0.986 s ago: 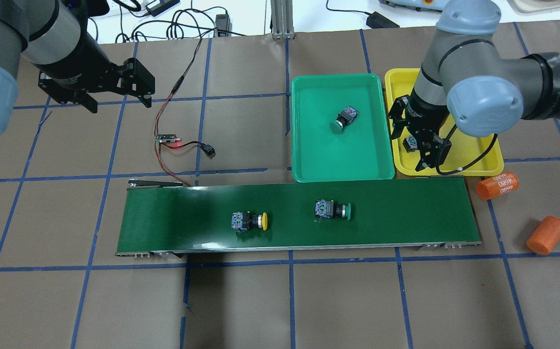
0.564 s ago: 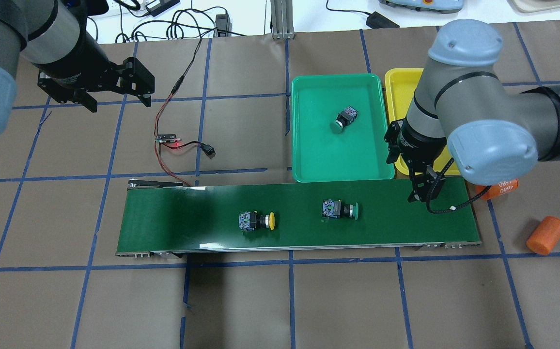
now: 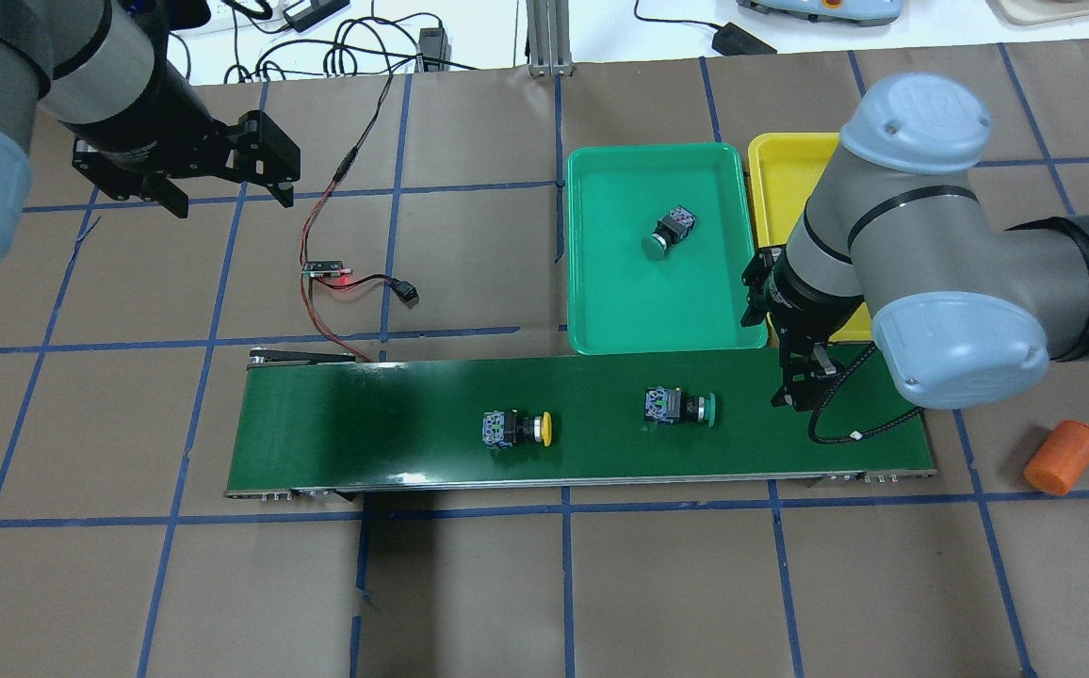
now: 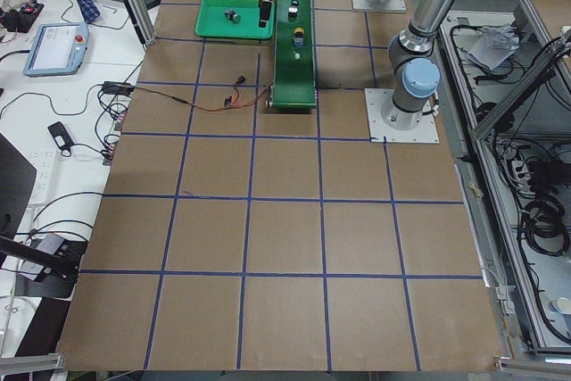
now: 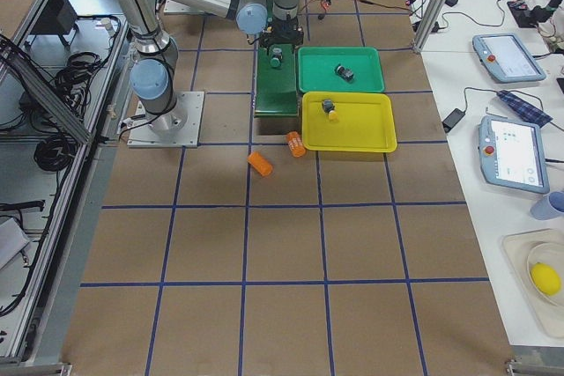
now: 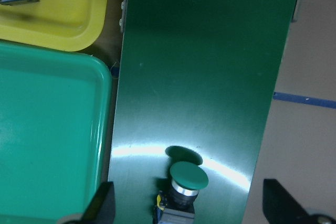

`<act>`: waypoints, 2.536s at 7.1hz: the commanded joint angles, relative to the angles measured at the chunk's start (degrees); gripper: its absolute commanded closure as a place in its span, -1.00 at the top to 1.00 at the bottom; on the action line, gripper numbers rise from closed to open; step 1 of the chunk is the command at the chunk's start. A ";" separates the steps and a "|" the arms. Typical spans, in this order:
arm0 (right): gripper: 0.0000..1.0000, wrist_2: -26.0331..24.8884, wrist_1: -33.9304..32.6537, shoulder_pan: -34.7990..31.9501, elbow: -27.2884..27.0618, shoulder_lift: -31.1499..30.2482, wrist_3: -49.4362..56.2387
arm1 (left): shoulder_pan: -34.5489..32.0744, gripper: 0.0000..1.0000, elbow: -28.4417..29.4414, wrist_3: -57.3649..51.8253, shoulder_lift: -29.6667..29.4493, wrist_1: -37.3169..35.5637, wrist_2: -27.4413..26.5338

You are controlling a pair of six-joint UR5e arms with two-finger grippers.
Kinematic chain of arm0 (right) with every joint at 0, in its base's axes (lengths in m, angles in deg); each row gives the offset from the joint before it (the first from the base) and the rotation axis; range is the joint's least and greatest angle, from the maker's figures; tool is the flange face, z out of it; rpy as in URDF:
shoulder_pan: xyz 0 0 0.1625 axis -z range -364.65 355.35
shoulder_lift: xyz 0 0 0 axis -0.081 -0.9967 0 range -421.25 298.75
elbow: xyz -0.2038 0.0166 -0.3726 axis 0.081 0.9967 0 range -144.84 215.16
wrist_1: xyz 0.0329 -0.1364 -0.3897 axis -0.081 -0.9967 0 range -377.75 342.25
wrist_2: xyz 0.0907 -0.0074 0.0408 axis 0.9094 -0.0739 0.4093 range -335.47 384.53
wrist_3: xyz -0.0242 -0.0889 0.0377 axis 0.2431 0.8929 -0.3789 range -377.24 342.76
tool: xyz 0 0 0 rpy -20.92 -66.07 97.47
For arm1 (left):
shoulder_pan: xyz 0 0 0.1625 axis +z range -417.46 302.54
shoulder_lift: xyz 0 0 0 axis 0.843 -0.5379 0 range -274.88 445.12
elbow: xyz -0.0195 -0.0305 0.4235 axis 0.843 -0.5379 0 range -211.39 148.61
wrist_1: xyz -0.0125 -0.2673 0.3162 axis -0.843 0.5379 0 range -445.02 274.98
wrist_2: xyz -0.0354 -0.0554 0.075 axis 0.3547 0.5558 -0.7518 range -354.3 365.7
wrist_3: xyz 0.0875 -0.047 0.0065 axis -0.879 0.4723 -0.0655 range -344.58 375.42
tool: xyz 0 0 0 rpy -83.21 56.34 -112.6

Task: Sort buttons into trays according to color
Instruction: 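Grasp the green button at the belt end with the right gripper, then lower the green button into the green tray and open the right gripper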

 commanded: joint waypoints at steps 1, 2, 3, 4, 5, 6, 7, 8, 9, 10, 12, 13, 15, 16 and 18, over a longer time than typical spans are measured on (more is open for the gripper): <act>1.00 1.66 -1.92 -0.06 -0.08 2.97 0.26 | 0.00 1.00 0.00 0.03 0.01 -0.05 0.00; 1.00 1.57 -1.92 -0.06 -0.08 3.69 0.61 | 0.00 1.00 0.00 0.03 0.01 0.04 0.00; 1.00 1.39 -2.70 -0.06 -0.17 5.95 0.61 | 0.00 1.00 0.00 -0.06 0.01 0.04 0.00; 1.00 1.65 -3.93 -0.06 -0.17 7.28 0.52 | 0.00 1.00 0.00 -0.06 0.01 0.04 0.00; 1.00 1.05 -4.12 -0.06 -0.08 8.25 0.61 | 0.00 1.00 0.00 -0.06 0.01 0.04 0.00; 1.00 1.48 -4.47 -0.06 -0.17 8.52 0.61 | 0.00 1.00 0.09 -0.06 0.01 0.04 0.00; 1.00 1.22 -4.73 -0.06 -0.08 10.18 0.70 | 0.00 1.00 0.00 -0.06 0.01 -0.05 0.00; 1.00 1.04 -5.86 -0.06 -0.17 11.68 0.53 | 0.00 1.00 0.00 -0.06 0.01 0.04 0.00; 1.00 0.95 -5.87 0.03 -0.17 11.78 0.52 | 0.00 1.00 0.00 -0.06 0.01 -0.05 0.00; 1.00 0.78 -5.79 -0.06 -0.43 11.87 0.61 | 0.00 1.00 0.00 -0.06 0.01 0.04 0.00; 1.00 0.69 -5.79 0.03 -1.75 10.99 0.61 | 0.00 1.00 0.00 -0.06 0.01 0.04 0.00; 1.00 0.43 -5.18 0.03 -1.49 9.86 0.61 | 0.00 1.00 0.00 -0.06 0.01 0.04 0.00; 1.00 -1.14 -1.86 0.11 -1.49 7.04 0.70 | 0.00 1.00 0.00 -0.06 0.01 0.04 0.00; 1.00 -2.11 -1.31 0.11 -1.84 7.03 1.92 | 0.00 1.00 0.00 -0.06 0.01 0.04 0.00; 1.00 -4.13 -1.65 0.38 -3.68 7.38 4.38 | 0.00 1.00 0.00 -0.06 0.01 0.04 0.00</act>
